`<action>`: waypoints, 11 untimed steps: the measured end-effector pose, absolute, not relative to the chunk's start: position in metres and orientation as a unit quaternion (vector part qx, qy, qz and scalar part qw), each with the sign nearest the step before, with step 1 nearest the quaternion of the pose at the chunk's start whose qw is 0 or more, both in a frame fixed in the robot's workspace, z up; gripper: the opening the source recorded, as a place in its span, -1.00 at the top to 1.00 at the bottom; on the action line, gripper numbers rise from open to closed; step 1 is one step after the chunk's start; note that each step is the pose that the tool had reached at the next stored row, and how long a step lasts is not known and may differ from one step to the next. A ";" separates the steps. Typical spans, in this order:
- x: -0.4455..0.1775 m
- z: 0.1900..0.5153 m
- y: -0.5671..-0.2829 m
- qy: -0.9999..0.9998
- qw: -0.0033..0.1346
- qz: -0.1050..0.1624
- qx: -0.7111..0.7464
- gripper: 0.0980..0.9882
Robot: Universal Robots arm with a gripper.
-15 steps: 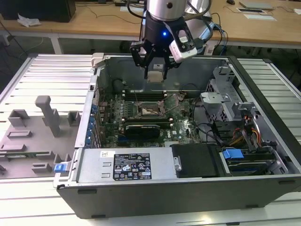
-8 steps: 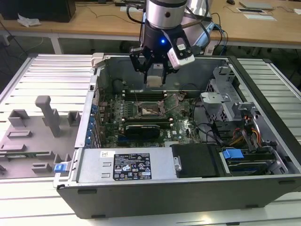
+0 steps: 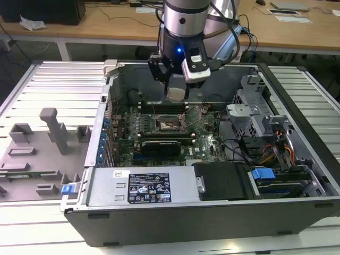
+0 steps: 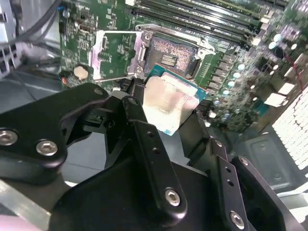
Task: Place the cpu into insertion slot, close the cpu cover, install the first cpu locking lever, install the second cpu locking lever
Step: 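Place the cpu into insertion slot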
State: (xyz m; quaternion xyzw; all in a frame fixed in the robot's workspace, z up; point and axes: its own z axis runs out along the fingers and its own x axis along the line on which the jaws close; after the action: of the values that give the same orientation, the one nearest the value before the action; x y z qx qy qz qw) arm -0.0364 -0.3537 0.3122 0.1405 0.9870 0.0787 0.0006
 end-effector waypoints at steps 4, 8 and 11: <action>-0.036 0.307 -0.354 0.975 0.006 0.078 0.210 0.01; -0.036 0.303 -0.354 0.959 0.011 0.078 0.271 0.01; -0.036 0.300 -0.354 0.945 0.015 0.076 0.318 0.01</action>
State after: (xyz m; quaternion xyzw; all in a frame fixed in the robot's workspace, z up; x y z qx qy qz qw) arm -0.0363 -0.3537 0.2997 0.3180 0.9449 0.0761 0.0153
